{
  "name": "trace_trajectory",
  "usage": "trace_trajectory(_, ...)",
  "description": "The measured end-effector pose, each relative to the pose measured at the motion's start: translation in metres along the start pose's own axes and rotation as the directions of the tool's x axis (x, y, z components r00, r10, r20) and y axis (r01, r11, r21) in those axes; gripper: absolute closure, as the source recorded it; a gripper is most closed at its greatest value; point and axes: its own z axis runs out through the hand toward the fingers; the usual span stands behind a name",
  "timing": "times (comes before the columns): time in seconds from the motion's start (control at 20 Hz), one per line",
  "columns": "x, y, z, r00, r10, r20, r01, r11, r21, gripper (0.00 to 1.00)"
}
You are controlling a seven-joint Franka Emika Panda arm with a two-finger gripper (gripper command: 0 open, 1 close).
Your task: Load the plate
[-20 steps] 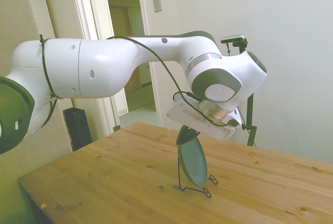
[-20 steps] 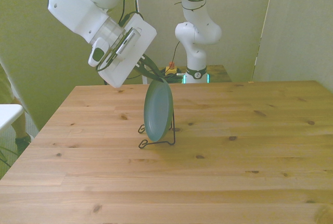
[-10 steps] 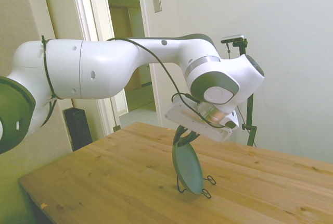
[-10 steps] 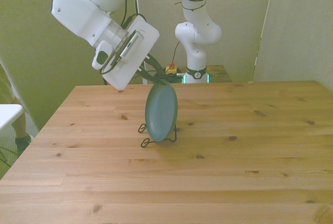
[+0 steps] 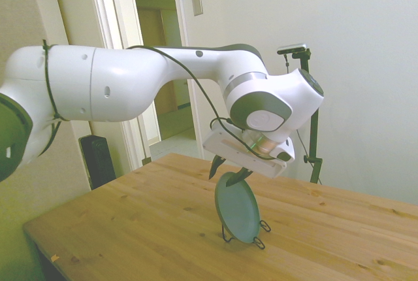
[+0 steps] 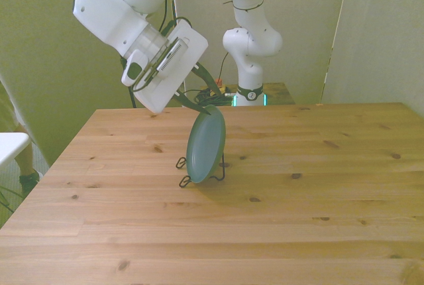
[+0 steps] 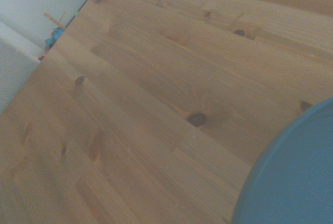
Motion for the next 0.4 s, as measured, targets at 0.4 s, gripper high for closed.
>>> trace_trajectory(0.4,-0.063,-0.019,-0.093,0.963,0.124,-0.238,-0.151,0.984,-0.095,0.0)
